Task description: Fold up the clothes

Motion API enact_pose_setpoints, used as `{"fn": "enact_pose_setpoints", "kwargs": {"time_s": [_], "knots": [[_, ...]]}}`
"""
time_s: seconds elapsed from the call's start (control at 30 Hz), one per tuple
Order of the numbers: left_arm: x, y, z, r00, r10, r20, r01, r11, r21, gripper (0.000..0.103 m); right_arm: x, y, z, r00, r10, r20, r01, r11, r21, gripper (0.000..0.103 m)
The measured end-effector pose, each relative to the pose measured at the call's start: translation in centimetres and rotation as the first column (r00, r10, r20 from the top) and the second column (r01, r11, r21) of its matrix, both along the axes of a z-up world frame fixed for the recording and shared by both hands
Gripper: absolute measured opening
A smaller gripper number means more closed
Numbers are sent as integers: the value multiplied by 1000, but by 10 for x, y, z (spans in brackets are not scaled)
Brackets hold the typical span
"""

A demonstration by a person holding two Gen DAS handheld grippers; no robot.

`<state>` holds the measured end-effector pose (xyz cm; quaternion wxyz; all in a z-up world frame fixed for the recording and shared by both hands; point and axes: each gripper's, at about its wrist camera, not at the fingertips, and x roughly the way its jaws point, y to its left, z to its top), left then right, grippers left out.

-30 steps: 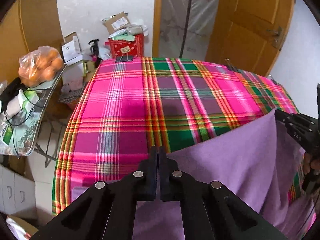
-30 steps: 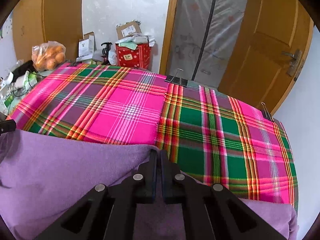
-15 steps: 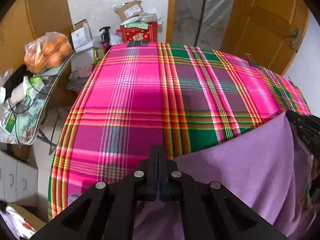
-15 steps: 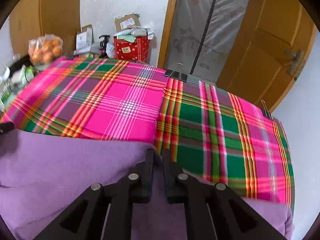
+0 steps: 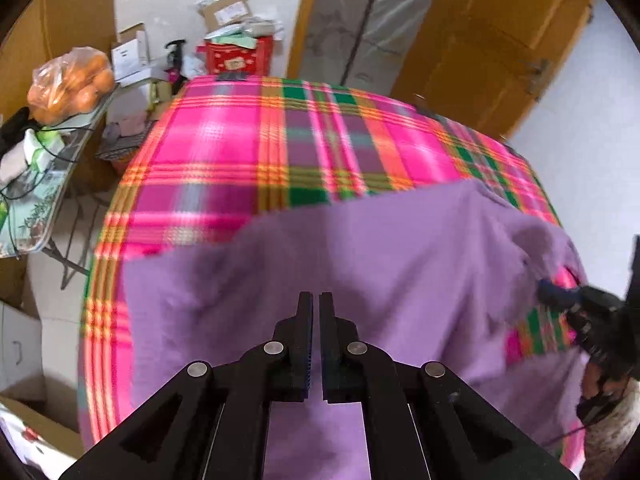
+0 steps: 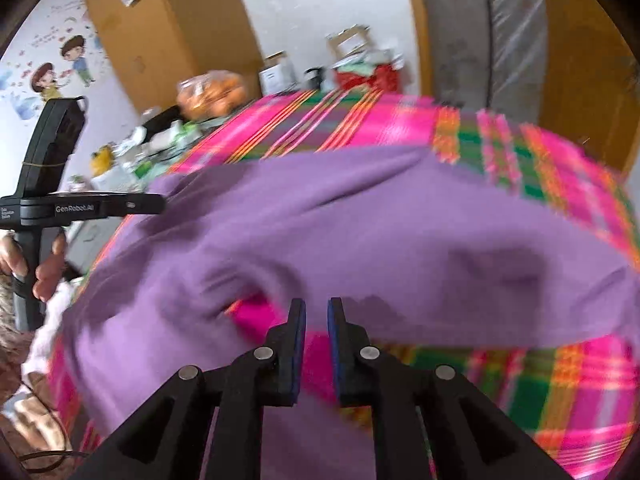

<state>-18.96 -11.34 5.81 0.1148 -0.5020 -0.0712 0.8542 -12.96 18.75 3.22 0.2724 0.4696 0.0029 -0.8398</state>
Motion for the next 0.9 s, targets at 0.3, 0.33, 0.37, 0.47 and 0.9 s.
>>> {"fn": "enact_pose_setpoints", "kwargs": {"time_s": [0.3,0.33,0.37,0.47,0.9], "knots": [[27,33,-26,992,-71,107,56,989,134,11,7,-52,-25,988,131,82,-126,990,-69,31],[27,33,-30,991,-66,119,48,988,148,11,6,-54,-25,989,128,79,-122,990,-75,32],[26,32,-33,990,-57,128,36,986,160,11,5,-56,-25,989,125,76,-118,990,-82,34],[26,29,-40,989,-32,146,2,980,197,12,1,-61,-26,991,113,73,-105,989,-106,39],[28,23,-52,985,-10,175,-36,965,261,12,5,-64,-20,990,87,114,-54,964,-261,10]]}}
